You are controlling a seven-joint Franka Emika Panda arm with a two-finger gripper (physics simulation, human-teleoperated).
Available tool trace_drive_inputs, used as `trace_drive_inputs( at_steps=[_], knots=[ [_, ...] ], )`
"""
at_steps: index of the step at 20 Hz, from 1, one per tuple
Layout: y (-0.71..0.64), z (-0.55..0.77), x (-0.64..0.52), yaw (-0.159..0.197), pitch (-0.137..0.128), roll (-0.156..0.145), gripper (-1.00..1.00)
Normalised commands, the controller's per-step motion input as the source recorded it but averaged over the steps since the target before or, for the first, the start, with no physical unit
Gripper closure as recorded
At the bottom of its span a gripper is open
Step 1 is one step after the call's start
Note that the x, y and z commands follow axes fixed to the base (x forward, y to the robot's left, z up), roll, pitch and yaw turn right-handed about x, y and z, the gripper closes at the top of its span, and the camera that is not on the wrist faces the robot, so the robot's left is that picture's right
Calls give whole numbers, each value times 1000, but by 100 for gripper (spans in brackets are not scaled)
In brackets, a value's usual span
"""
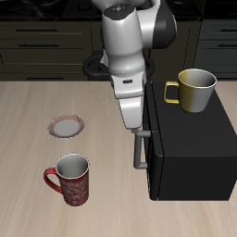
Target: Open the microwave and place the white and yellow mug in it
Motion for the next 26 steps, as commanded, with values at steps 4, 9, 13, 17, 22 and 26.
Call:
trace_drive_inputs(
  at_steps=[4,9,13,17,22,26],
  knots=[
    [39,-113,9,-13,6,10,-100],
    [-19,-119,50,-7,14,5,-100],
    [4,-110,12,-32,12,-12,-100],
    [33,-303,-2,6,42,15,-100],
    [43,-133,-12,-19,17,13,-100],
    [-7,-55,49,-29,2,-7,-100]
  ],
)
